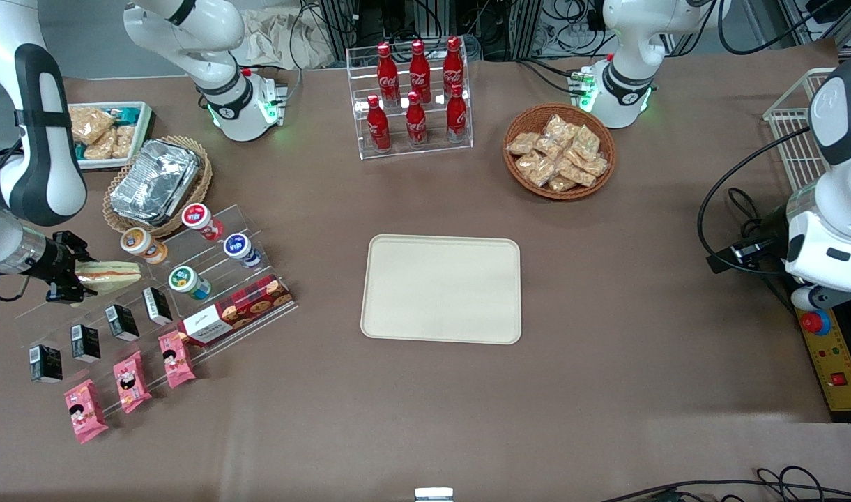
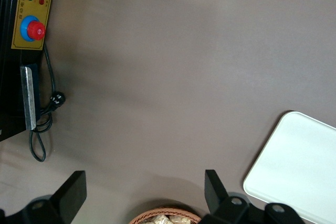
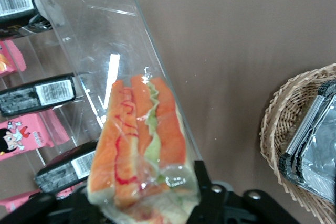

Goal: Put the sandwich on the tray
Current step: 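Lower the open right gripper over the sandwich and close on it, then lift the sandwich up out of the rack with the right gripper, then carry the sandwich over the cream tray with the right gripper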

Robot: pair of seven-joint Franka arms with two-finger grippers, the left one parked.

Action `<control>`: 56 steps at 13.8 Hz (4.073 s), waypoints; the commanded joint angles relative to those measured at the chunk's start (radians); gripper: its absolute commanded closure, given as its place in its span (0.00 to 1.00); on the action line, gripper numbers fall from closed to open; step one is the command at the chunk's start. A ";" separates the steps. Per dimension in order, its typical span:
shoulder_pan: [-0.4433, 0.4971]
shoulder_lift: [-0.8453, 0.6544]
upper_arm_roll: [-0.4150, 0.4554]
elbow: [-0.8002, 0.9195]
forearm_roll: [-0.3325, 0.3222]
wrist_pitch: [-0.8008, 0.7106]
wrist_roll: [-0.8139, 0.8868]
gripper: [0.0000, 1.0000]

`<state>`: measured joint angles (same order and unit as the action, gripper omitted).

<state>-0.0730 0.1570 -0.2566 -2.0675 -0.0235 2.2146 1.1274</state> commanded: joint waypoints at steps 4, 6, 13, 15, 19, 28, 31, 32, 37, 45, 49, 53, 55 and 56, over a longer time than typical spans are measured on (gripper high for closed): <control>-0.005 -0.054 0.004 -0.025 -0.019 0.011 -0.034 0.74; -0.007 -0.082 0.000 -0.019 -0.019 -0.012 -0.084 0.74; 0.018 -0.126 0.002 0.111 -0.027 -0.180 -0.291 0.74; 0.048 -0.126 0.005 0.139 -0.032 -0.225 -0.380 0.74; 0.126 -0.108 0.008 0.245 -0.032 -0.354 -0.419 0.76; 0.359 -0.057 0.011 0.398 -0.021 -0.544 -0.693 0.76; 0.456 -0.057 0.010 0.411 -0.021 -0.543 -0.901 0.81; 0.490 -0.056 0.010 0.411 -0.021 -0.541 -0.967 0.83; 0.639 0.016 0.010 0.451 -0.021 -0.491 -1.011 0.82; 0.783 0.199 0.040 0.521 0.046 -0.259 -1.452 0.82; 0.783 0.283 0.138 0.521 0.118 -0.049 -1.575 0.82; 0.783 0.438 0.210 0.530 0.125 0.187 -1.723 0.81; 0.783 0.511 0.224 0.552 0.126 0.269 -1.807 0.81; 0.783 0.535 0.230 0.570 0.125 0.275 -1.819 0.81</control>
<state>0.7194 0.6171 -0.0407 -1.5795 0.0709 2.4667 -0.6168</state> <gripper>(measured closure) 0.811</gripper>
